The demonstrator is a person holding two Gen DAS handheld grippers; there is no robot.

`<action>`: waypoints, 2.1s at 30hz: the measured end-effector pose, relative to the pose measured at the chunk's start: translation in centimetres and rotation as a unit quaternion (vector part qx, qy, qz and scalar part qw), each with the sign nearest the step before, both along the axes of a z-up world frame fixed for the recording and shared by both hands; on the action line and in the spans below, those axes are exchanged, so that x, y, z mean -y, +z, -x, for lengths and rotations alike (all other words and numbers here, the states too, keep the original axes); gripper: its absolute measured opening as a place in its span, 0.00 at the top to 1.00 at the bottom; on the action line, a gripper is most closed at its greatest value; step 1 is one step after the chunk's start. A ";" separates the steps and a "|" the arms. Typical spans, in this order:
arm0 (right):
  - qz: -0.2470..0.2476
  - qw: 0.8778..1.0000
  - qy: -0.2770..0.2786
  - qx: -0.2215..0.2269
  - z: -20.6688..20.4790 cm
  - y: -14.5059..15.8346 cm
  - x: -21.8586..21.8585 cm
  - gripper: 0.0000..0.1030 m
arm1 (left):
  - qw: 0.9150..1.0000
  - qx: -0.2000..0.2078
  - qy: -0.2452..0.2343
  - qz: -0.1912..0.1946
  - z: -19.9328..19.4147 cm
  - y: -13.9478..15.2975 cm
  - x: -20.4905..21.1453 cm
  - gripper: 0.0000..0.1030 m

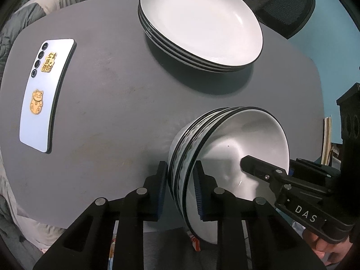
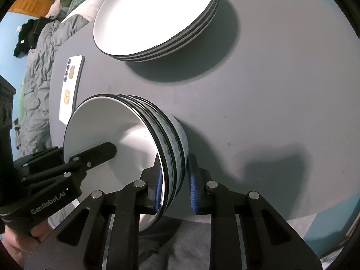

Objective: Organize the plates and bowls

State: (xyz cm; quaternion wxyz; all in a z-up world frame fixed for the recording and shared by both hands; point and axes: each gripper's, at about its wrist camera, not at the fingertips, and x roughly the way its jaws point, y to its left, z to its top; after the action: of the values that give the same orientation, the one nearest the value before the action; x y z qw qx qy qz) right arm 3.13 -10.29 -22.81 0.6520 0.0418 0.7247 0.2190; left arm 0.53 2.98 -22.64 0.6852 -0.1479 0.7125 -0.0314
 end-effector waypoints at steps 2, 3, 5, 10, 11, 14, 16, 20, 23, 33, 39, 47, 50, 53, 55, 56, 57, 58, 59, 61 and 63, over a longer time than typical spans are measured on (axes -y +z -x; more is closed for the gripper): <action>-0.001 1.000 -0.005 -0.001 0.1 0.1 0.0 0.81 | 1.000 0.000 -0.002 -0.002 0.0 0.1 0.2 0.79; -0.001 1.000 -0.002 0.000 0.1 0.2 0.0 0.81 | 1.000 0.002 -0.003 -0.003 0.0 0.2 0.3 0.79; -0.002 1.000 -0.004 0.003 0.1 0.4 0.0 0.81 | 1.000 0.002 -0.004 -0.006 -0.2 0.4 0.5 0.79; -0.007 1.000 -0.013 0.004 -0.6 1.0 0.1 0.81 | 1.000 0.006 -0.002 -0.006 -1.2 1.0 0.7 0.80; -0.007 1.000 -0.011 0.004 -0.6 1.2 0.2 0.81 | 1.000 0.007 -0.001 -0.006 -1.4 1.3 0.6 0.80; -0.007 1.000 -0.011 0.008 -1.0 1.9 0.0 0.81 | 1.000 0.012 0.002 -0.005 -1.7 2.3 0.5 0.80; -0.008 1.000 -0.011 0.011 -1.3 2.7 -0.2 0.81 | 1.000 0.018 0.002 -0.004 -1.9 3.1 0.2 0.80; -0.010 1.000 -0.010 0.023 -2.1 4.6 -0.4 0.81 | 0.999 0.031 0.005 -0.003 -2.8 5.0 -0.5 0.80; -0.012 0.999 -0.010 0.032 -3.1 5.7 -0.6 0.81 | 0.999 0.043 0.006 -0.002 -4.0 6.2 -0.8 0.80; -0.013 0.998 0.004 0.058 -8.3 7.4 -2.2 0.81 | 0.998 0.066 0.017 -0.010 -9.0 7.3 -2.5 0.80; -0.008 0.998 0.015 0.058 -11.3 6.7 -3.0 0.81 | 0.998 0.058 0.032 -0.010 -12.0 5.7 -2.6 0.80; 0.003 0.999 0.026 0.031 -15.0 4.2 -3.2 0.83 | 0.999 0.030 0.034 -0.023 -14.5 3.1 -3.1 0.80; 0.007 0.999 0.031 0.019 -15.5 3.4 -3.5 0.83 | 0.999 0.023 0.032 -0.027 -15.1 2.7 -3.0 0.80; 0.009 0.999 0.037 0.012 -15.8 3.0 -3.8 0.83 | 0.999 0.023 0.028 -0.032 -15.3 2.5 -2.9 0.80; 0.010 0.999 0.035 0.010 -16.1 3.0 -3.8 0.83 | 0.999 0.022 0.030 -0.033 -15.5 2.5 -2.8 0.80; 0.011 0.999 0.033 0.007 -16.3 2.9 -3.8 0.83 | 0.999 0.022 0.029 -0.034 -15.6 2.4 -2.8 0.80; 0.012 0.999 0.033 0.006 -16.5 2.8 -3.9 0.83 | 0.999 0.023 0.027 -0.036 -15.7 2.4 -2.7 0.80; 0.014 0.999 0.033 0.007 -16.6 2.7 -3.9 0.83 | 0.999 0.023 0.026 -0.038 -15.8 2.3 -2.7 0.80; 0.016 0.999 0.031 0.007 -16.7 2.6 -4.0 0.83 | 0.999 0.023 0.025 -0.039 -15.8 2.3 -2.7 0.80; 0.019 0.999 0.032 0.007 -16.7 2.6 -4.1 0.83 | 0.999 0.023 0.023 -0.039 -15.7 2.3 -2.7 0.80; 0.022 0.999 0.033 0.010 -16.7 2.6 -4.3 0.83 | 0.999 0.025 0.022 -0.036 -15.8 2.2 -2.8 0.80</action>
State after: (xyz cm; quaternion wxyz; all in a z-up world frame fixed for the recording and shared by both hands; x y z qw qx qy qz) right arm 19.87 -6.02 -20.17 0.6525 0.0011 0.7236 0.2253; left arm 16.30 5.73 -20.45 0.7083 -0.1379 0.6923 0.0061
